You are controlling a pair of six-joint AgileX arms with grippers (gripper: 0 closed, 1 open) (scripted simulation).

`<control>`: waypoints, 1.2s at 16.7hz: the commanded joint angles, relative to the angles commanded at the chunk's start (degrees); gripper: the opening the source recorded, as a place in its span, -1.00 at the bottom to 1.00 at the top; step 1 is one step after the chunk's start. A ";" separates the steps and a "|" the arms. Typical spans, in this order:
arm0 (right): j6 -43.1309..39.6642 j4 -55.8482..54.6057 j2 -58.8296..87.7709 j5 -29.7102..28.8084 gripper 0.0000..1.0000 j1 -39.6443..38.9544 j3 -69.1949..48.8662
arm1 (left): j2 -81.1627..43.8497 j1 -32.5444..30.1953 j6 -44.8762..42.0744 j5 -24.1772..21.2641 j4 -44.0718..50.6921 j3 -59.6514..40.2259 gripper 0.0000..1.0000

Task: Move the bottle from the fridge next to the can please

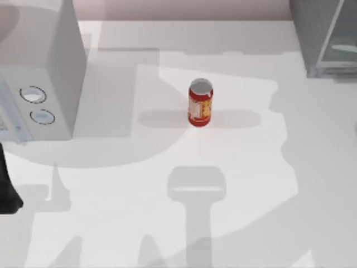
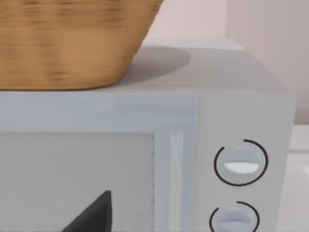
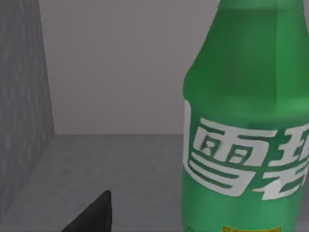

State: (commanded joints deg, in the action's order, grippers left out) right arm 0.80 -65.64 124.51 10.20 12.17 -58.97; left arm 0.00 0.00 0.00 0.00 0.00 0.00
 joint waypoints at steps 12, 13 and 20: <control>-0.08 7.37 7.77 -1.20 1.00 -1.05 -15.16 | 0.00 0.00 0.00 0.00 0.00 0.00 1.00; -0.08 7.37 7.77 -1.20 1.00 -1.05 -15.16 | 0.00 0.00 0.00 0.00 0.00 0.00 1.00; -0.08 7.37 7.77 -1.20 -0.06 -1.05 -15.16 | 0.00 0.00 0.00 0.00 0.00 0.00 1.00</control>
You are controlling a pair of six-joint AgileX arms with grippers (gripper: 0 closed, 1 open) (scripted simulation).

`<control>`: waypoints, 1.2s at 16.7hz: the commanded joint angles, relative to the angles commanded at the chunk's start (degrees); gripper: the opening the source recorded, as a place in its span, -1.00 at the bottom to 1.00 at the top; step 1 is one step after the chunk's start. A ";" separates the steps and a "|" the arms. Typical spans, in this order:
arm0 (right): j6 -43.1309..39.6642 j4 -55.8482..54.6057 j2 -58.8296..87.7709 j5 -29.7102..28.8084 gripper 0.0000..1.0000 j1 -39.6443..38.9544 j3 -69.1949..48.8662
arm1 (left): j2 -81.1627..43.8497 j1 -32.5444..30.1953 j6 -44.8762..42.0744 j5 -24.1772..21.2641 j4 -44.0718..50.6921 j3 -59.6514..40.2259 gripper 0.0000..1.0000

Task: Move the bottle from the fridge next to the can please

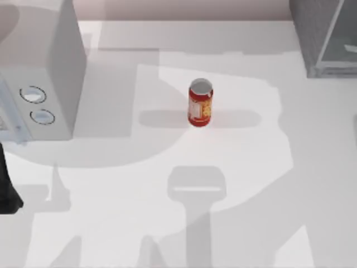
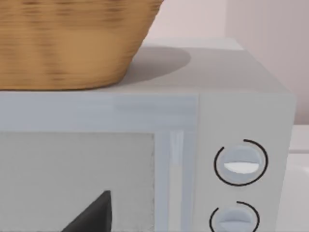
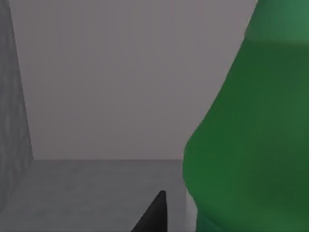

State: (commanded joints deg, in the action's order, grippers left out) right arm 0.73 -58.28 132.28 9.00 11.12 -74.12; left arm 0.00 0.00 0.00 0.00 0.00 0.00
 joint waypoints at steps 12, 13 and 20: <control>0.00 0.00 0.00 0.00 -1.00 0.00 0.00 | 0.00 0.00 0.00 0.00 0.00 0.00 1.00; 0.00 0.00 0.00 0.00 -1.00 0.00 0.00 | 0.00 0.00 0.00 0.00 0.00 0.00 1.00; 0.13 4.82 -3.90 0.03 -1.00 0.22 -0.98 | 0.00 0.00 0.00 0.00 0.00 0.00 1.00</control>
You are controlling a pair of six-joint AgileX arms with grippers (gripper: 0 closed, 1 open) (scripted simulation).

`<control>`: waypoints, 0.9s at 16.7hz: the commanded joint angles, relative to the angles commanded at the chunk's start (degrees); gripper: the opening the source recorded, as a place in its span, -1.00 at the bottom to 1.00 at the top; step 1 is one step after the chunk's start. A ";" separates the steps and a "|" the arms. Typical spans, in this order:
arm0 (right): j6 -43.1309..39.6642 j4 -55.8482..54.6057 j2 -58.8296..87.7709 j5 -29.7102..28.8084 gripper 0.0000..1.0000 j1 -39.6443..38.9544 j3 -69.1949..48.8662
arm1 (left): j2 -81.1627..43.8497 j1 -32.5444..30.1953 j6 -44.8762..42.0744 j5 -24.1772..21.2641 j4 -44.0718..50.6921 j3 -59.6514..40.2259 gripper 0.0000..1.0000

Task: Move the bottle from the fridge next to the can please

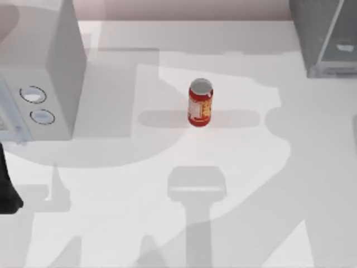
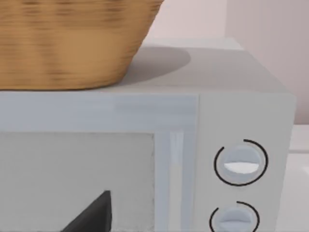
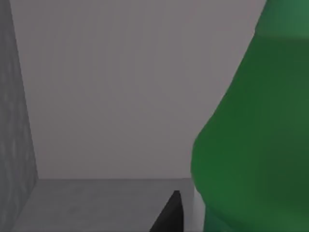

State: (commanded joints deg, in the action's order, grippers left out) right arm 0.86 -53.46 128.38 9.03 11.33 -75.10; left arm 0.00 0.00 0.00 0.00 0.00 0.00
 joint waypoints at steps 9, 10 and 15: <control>0.10 3.48 -3.60 0.10 -1.00 0.21 0.25 | 0.00 0.00 0.00 0.00 0.00 0.00 1.00; 0.10 2.95 -4.58 0.17 -1.00 0.51 1.58 | 0.00 0.00 0.00 0.00 0.00 0.00 1.00; 0.15 -2.21 -13.71 1.90 -1.00 2.29 17.06 | 0.00 0.00 0.00 0.00 0.00 0.00 1.00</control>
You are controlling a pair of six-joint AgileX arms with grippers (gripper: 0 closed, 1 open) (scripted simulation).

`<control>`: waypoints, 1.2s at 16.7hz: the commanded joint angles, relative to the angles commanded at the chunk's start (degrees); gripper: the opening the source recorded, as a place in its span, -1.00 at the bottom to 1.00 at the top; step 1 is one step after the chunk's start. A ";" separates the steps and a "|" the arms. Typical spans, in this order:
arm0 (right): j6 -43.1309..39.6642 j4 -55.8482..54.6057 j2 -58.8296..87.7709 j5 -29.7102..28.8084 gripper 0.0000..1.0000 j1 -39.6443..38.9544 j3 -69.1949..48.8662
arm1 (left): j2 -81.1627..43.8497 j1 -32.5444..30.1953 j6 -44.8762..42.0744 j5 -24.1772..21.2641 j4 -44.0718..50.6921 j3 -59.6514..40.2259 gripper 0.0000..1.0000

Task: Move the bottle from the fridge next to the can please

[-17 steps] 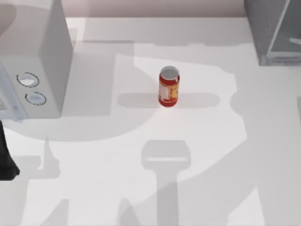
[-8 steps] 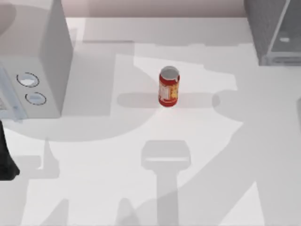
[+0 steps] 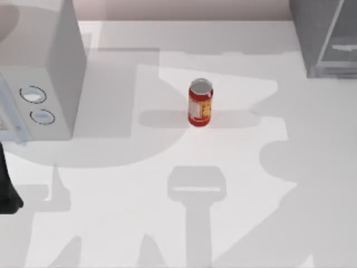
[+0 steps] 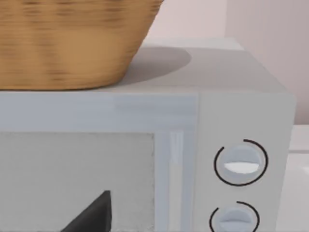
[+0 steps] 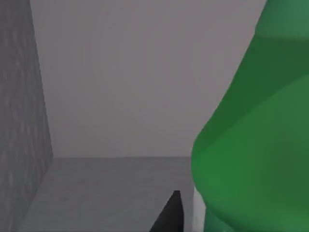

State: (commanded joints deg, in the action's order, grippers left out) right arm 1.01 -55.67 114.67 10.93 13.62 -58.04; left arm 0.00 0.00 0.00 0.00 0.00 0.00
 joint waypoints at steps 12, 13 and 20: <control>0.20 -7.30 -11.91 2.61 -1.00 1.47 18.62 | 0.00 0.00 0.00 0.00 0.00 0.00 1.00; 0.19 -7.86 -11.24 1.92 -1.00 0.78 18.46 | 0.00 0.00 0.00 0.00 0.00 0.00 1.00; 0.12 -16.06 -1.19 -16.87 -1.00 -18.17 17.02 | 0.00 0.00 0.00 0.00 0.00 0.00 1.00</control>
State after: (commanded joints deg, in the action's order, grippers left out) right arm 1.13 -71.73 113.48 -5.93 -4.55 -41.02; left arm 0.00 0.00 0.00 0.00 0.00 0.00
